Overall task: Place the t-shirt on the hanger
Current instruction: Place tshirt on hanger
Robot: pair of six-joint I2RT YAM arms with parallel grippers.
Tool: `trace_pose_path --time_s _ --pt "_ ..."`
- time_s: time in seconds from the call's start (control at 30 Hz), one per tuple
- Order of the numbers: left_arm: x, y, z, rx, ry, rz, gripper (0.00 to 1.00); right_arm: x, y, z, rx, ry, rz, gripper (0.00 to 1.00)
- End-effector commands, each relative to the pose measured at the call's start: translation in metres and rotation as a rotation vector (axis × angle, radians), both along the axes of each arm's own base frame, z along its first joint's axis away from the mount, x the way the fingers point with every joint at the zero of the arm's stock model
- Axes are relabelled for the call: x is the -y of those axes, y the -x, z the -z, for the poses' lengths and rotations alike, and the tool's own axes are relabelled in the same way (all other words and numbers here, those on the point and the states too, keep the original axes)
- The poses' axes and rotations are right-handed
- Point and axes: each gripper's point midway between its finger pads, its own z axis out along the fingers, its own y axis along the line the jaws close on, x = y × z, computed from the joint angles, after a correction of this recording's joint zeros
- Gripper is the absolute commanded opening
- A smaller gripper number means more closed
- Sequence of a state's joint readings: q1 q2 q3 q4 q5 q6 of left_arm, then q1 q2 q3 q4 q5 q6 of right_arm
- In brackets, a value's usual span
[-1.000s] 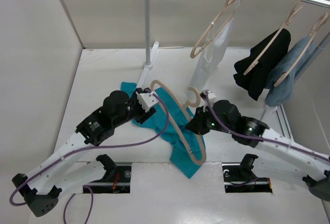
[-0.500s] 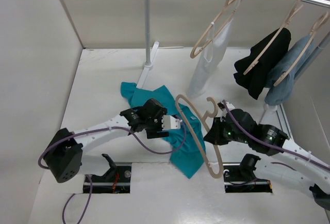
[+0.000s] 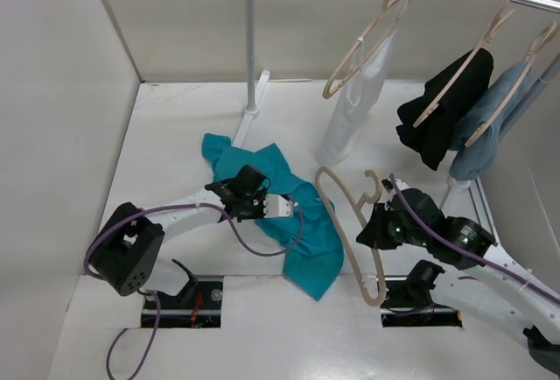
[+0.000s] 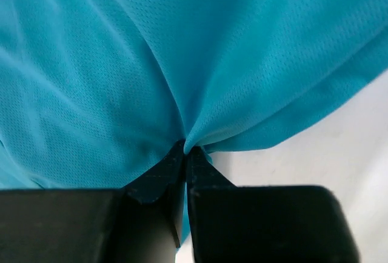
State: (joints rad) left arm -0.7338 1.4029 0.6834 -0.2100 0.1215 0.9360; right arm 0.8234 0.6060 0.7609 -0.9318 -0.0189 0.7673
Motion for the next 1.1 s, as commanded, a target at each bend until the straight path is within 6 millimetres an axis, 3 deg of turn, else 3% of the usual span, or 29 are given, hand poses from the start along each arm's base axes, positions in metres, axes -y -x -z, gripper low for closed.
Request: trace_pose_path --time_s 0.0,0.1,0.13,0.2,0.23,0.3,0.33,0.4,0.43,0.47,0.57,0.67,0.7,0.97,1.07 --pt "-0.039 0.001 -0.003 0.003 -0.072 0.006 0.0 -0.011 0.002 0.002 -0.01 -0.052 -0.035 0.0" --pt "-0.061 0.008 -0.005 0.024 -0.128 0.085 0.04 -0.028 -0.002 0.001 0.01 -0.084 -0.108 0.0" --pt "-0.062 0.004 -0.019 0.072 -0.108 0.09 0.16 -0.035 -0.004 -0.001 0.023 -0.099 -0.14 0.0" --pt "-0.061 0.008 -0.025 0.089 -0.082 0.091 0.48 -0.04 -0.008 -0.005 0.042 -0.077 -0.179 0.0" --pt "-0.053 0.003 -0.042 0.12 -0.026 0.076 0.65 -0.044 -0.01 -0.011 0.057 -0.087 -0.193 0.0" --pt "-0.03 0.003 -0.061 0.102 0.095 0.053 0.7 -0.047 -0.015 -0.025 0.089 -0.099 -0.193 0.0" --pt "-0.014 -0.003 -0.085 0.086 0.192 -0.021 0.7 -0.048 -0.016 -0.029 0.096 -0.105 -0.193 0.0" --pt "0.013 -0.008 -0.099 -0.004 0.306 -0.079 0.66 -0.046 -0.017 -0.03 0.1 -0.097 -0.184 0.0" --pt "0.028 -0.02 -0.12 -0.013 0.365 -0.112 0.64 -0.046 -0.018 -0.028 0.093 -0.091 -0.184 0.0" --pt "0.037 -0.024 -0.104 -0.123 0.37 -0.211 0.61 -0.046 -0.017 -0.023 0.084 -0.083 -0.184 0.0" --pt "0.066 -0.051 -0.091 -0.232 0.359 -0.313 0.49 -0.048 -0.017 -0.022 0.086 -0.094 -0.191 0.0" --pt "0.077 -0.062 -0.081 -0.318 0.326 -0.391 0.43 -0.042 -0.017 -0.019 0.07 -0.077 -0.159 0.0" --pt "0.079 -0.06 -0.069 -0.359 0.307 -0.39 0.43 -0.04 -0.014 -0.022 0.074 -0.08 -0.159 0.0" --pt "0.083 -0.046 -0.049 -0.321 0.245 -0.362 0.46 -0.017 -0.004 -0.022 0.063 -0.079 -0.075 0.0" --pt "0.077 -0.058 -0.04 -0.275 0.211 -0.406 0.37 -0.016 -0.002 -0.023 0.066 -0.093 -0.068 0.0"
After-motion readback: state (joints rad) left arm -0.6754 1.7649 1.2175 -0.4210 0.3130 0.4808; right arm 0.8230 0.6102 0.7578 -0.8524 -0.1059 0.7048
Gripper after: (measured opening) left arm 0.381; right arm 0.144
